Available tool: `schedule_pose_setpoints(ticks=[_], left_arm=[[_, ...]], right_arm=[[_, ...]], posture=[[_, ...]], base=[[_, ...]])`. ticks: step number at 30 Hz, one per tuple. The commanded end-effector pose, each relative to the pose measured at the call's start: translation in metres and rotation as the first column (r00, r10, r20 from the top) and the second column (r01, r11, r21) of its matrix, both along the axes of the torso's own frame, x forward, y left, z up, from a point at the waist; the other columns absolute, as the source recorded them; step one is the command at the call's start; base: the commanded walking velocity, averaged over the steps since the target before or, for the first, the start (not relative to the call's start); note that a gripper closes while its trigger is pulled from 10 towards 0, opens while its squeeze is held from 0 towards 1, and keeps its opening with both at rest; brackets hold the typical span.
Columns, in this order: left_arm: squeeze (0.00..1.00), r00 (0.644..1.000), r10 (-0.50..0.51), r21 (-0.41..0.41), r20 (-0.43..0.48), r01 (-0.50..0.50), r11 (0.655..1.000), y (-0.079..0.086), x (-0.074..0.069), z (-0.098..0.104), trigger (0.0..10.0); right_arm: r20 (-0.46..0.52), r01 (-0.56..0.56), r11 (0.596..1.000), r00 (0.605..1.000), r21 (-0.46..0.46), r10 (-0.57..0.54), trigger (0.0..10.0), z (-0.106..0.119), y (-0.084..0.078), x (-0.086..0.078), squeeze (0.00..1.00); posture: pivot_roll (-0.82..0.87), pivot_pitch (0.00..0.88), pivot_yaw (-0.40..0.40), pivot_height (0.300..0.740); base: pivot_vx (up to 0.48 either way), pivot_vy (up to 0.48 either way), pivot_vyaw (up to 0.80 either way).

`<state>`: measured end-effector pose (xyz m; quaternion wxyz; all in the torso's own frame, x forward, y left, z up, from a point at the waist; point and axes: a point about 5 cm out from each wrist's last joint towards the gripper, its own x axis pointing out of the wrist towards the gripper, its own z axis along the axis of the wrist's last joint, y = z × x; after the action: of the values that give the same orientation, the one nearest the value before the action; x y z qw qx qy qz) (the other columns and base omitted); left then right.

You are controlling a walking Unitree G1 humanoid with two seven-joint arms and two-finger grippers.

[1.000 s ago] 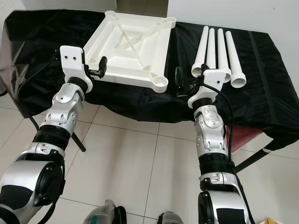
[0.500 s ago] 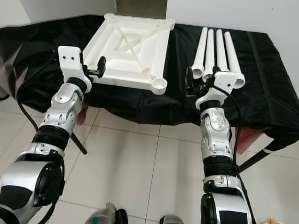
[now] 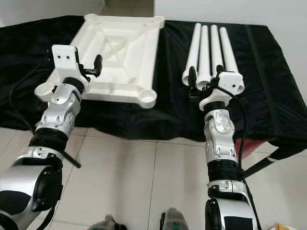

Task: Building children table

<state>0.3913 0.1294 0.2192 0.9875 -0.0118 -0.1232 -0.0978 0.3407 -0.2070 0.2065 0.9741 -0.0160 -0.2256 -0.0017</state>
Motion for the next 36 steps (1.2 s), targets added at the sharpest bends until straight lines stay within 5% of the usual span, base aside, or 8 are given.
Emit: schedule_pose_setpoints(ticks=[1,22,29,36], left_arm=[[0.0,1.0,0.012,0.005,0.003,-0.012,1.0,0.006,0.0,0.002,10.0],[0.0,1.0,0.028,0.017,-0.007,-0.028,0.999,0.01,0.001,0.003,10.0],[0.0,0.999,-0.026,-0.031,-0.039,0.024,0.999,0.011,0.003,0.012,10.0],[0.0,0.992,-0.098,-0.035,-0.083,0.096,0.995,0.013,0.007,0.023,10.0]], right_arm=[[0.007,-0.013,1.0,1.0,-0.002,0.013,10.0,0.002,0.005,0.001,0.0],[-0.021,-0.021,1.0,1.0,0.004,0.021,10.0,0.006,0.008,0.009,0.0],[-0.121,0.037,0.994,0.992,0.107,-0.024,10.0,0.01,0.002,0.022,0.0],[-0.199,0.136,0.985,0.974,0.107,-0.113,10.0,0.015,-0.007,0.031,0.0]], posture=[[-0.02,0.059,0.078,0.74],[0.0,0.095,0.063,0.74],[-0.01,0.1,0.073,0.74],[-0.01,0.102,0.078,0.74]], base=[[0.27,0.0,0.0],[0.179,0.0,0.0],[0.0,0.0,0.0],[0.0,0.0,0.0]])
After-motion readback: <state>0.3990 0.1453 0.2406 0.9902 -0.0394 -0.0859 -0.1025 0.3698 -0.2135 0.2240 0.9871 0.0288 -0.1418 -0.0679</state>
